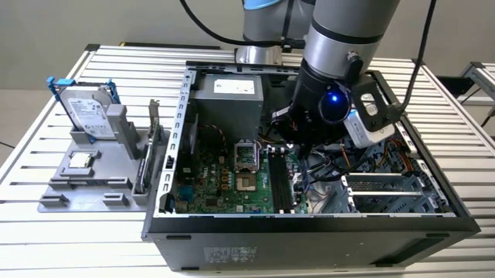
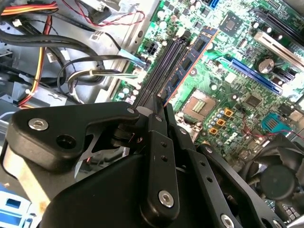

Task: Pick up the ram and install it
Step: 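Insert the ram into the slot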

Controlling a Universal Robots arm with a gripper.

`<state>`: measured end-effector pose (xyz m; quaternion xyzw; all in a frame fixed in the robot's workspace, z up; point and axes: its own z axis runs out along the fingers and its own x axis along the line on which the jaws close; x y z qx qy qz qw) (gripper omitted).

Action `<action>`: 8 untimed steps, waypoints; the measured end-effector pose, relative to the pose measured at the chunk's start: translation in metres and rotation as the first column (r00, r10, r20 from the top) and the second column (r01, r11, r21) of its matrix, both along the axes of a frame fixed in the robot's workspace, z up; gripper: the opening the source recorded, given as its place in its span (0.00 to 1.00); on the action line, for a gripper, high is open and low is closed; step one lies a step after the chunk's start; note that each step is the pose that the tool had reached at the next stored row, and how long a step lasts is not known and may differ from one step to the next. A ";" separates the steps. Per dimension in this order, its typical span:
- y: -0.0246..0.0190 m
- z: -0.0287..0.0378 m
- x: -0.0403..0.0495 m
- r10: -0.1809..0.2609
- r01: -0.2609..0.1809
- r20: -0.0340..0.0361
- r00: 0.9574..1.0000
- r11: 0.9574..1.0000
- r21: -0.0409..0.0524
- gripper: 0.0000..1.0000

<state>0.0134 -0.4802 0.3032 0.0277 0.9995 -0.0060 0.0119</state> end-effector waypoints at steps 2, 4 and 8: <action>0.0000 -0.0004 -0.0001 0.000 0.000 0.000 1.000 1.000 0.000 0.00; 0.0000 -0.0003 -0.0001 0.000 0.000 0.000 1.000 1.000 0.000 0.00; 0.0000 -0.0006 -0.0001 0.000 0.000 0.000 1.000 1.000 0.000 0.00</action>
